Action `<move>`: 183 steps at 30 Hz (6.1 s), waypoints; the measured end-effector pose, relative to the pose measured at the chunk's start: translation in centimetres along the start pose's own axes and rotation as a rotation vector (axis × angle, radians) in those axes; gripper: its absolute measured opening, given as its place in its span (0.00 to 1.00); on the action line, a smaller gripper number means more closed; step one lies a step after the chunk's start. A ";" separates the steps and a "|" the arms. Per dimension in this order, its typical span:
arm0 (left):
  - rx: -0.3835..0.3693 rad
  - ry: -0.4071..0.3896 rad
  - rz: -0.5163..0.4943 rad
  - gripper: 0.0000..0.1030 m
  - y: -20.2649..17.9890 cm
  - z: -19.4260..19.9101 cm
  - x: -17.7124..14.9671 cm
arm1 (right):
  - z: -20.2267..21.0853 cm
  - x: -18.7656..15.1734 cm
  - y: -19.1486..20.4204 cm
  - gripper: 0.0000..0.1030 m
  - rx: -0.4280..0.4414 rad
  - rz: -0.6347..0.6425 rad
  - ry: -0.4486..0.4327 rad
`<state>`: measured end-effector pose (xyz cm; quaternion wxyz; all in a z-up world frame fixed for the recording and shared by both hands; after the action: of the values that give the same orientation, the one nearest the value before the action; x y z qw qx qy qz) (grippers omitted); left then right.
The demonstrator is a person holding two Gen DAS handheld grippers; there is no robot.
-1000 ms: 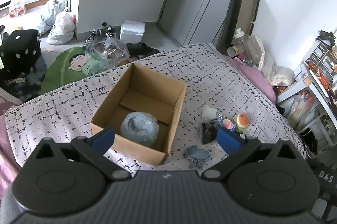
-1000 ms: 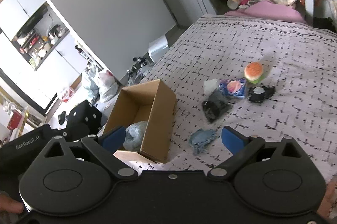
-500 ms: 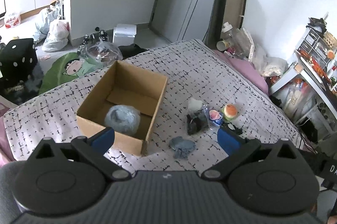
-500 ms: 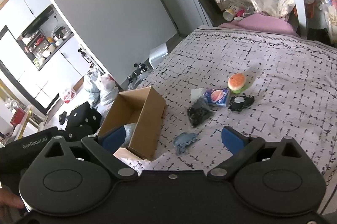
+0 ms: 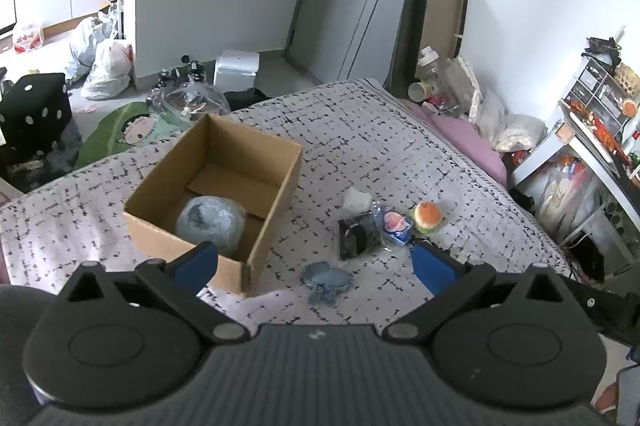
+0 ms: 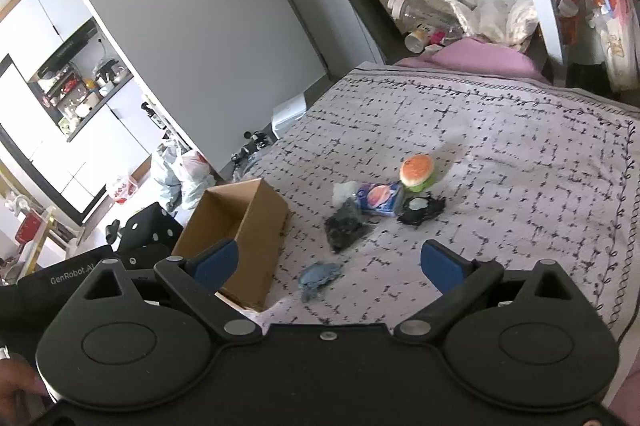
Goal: Organize soft objects
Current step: 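Move the right tool toward the small blue knitted cloth, then close the right gripper on the blue knitted cloth, then carry the blue cloth in the left tool while the right tool carries the black item, both toward the box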
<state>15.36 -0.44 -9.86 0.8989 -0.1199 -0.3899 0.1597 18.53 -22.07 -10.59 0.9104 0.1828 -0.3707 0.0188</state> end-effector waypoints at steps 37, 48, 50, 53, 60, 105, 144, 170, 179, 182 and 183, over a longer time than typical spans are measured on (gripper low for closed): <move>0.058 0.135 -0.046 0.88 -3.1 -12.9 -4.6 | -11.2 3.6 -3.5 0.95 -0.072 0.007 0.121; 0.123 0.175 -0.049 0.80 -2.0 -18.7 -6.5 | -16.1 2.7 -6.7 0.94 -0.033 -0.097 0.164; 0.128 0.168 -0.033 0.80 -1.6 -19.3 -6.6 | -16.7 2.5 -6.8 0.94 -0.034 -0.094 0.175; 0.144 0.158 -0.025 0.78 -1.4 -20.1 -6.6 | -18.2 1.8 -7.1 0.90 -0.041 -0.067 0.211; 0.132 0.203 0.030 0.54 -1.2 -21.9 -7.2 | -20.9 0.9 -7.2 0.88 -0.063 0.028 0.234; 0.056 0.178 0.076 0.20 -0.4 -18.0 -5.4 | -21.0 0.9 -3.7 0.23 -0.224 0.306 0.207; -0.082 -0.026 -0.029 0.15 -2.4 -6.4 4.5 | -10.0 7.4 0.7 0.23 0.055 0.103 -0.058; -0.051 -0.048 0.102 0.15 7.4 -7.9 8.2 | -13.5 4.7 11.4 0.24 0.129 0.193 -0.036; -0.032 -0.020 0.127 0.15 11.5 -9.8 8.4 | -16.0 2.4 14.5 0.24 0.144 0.235 0.026; -0.029 -0.004 0.137 0.15 12.7 -10.5 8.3 | -16.6 1.8 15.4 0.24 0.139 0.251 0.039; -0.028 0.002 0.141 0.15 13.2 -10.8 8.2 | -16.9 1.6 15.6 0.24 0.140 0.254 0.043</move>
<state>26.07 13.88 -16.08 0.8841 -0.1600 -0.3818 0.2169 28.29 -1.81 -15.63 0.8935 0.1970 -0.3688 0.1636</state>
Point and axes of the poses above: each gripper's, at about its wrist camera, not at the fingertips, and z roughly against the way its jaws point, y to its left, x to its top, the point moved 7 cm from there along -z, roughly the way its jaws point, and after that the axes turned 7 degrees about -x, right-handed, at the moved point
